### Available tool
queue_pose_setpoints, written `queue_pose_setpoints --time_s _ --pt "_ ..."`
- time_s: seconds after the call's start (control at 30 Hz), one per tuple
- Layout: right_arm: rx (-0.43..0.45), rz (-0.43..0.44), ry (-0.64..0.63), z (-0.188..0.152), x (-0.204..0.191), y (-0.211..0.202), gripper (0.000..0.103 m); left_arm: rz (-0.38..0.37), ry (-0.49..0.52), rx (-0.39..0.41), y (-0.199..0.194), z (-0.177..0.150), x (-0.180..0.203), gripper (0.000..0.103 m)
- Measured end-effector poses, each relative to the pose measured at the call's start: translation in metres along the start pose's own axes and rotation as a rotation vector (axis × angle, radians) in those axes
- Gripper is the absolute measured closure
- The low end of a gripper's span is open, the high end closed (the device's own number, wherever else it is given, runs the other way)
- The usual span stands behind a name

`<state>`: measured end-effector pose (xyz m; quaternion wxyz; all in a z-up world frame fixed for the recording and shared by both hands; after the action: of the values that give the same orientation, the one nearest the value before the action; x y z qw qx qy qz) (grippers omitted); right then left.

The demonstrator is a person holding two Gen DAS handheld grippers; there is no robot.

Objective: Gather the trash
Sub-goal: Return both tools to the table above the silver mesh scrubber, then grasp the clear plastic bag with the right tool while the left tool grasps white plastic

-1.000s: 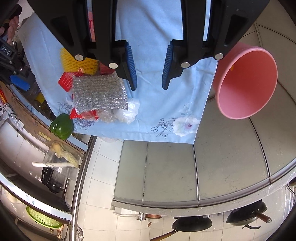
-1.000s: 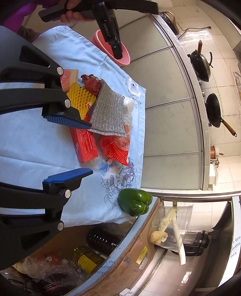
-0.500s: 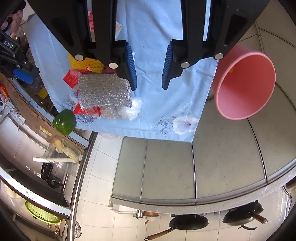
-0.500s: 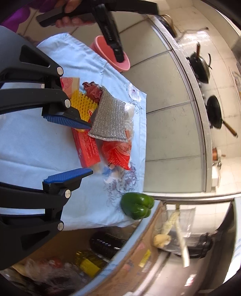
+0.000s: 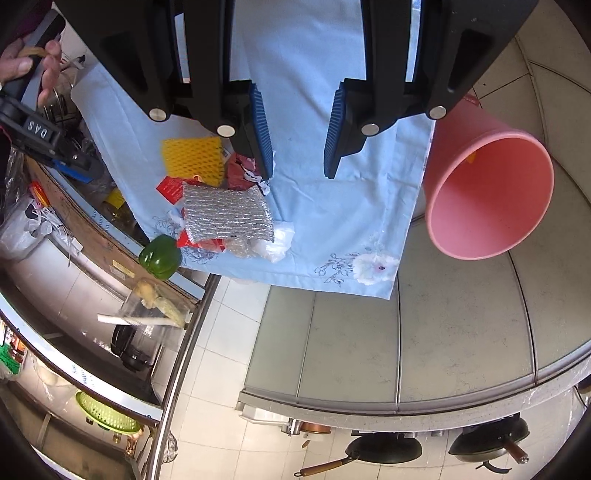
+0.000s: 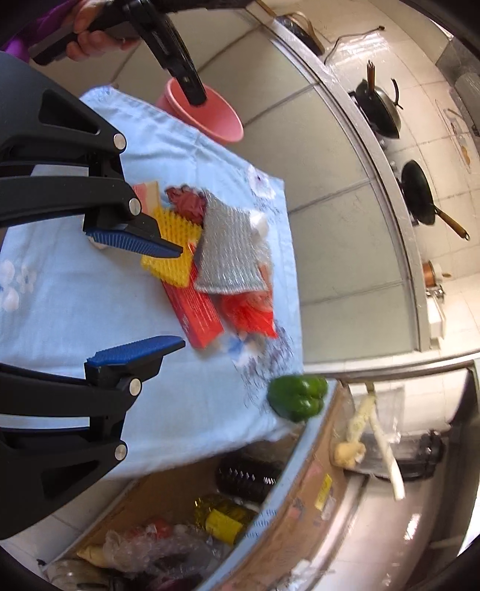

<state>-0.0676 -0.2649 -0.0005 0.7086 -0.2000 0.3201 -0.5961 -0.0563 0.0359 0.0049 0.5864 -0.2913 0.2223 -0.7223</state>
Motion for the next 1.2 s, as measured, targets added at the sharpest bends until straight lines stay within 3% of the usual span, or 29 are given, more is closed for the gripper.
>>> queue_pose_setpoints --time_s 0.23,0.37,0.47,0.73,0.9,1.13,1.2 --pt "0.080 0.007 -0.029 -0.001 0.008 -0.003 0.059 -0.045 -0.036 -0.058 0.018 -0.007 -0.010 0.074" --pt "0.059 0.047 -0.046 0.002 0.008 0.013 0.058 -0.079 -0.022 -0.087 0.037 -0.002 -0.001 0.059" --pt "0.028 0.108 -0.040 0.007 0.009 0.028 0.058 -0.114 -0.020 -0.111 0.049 0.002 0.008 0.054" --pt "0.041 0.144 -0.081 0.025 0.011 0.051 0.058 -0.135 -0.064 -0.123 0.095 0.055 0.016 0.054" --pt "0.022 0.158 -0.101 0.043 0.013 0.069 0.059 -0.084 -0.035 -0.136 0.137 0.085 0.023 0.054" --pt "-0.046 0.227 -0.066 0.071 0.012 0.099 0.058 -0.093 -0.017 -0.235 0.196 0.092 0.027 0.055" --pt "-0.057 0.264 -0.093 0.082 0.000 0.106 0.058 -0.114 -0.027 -0.252 0.206 0.088 0.027 0.061"
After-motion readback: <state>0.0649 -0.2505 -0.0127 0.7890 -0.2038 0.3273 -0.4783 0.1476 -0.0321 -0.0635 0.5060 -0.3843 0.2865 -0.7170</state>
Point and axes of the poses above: each gripper's, at about its wrist camera, not at the fingertips, and y roughly the way its jaws point, x to its right, z to its top, the point moved 3 cm from there along y, roughly the way its jaws point, and after that the axes turned 1 degree about z, right-handed, at the moved point
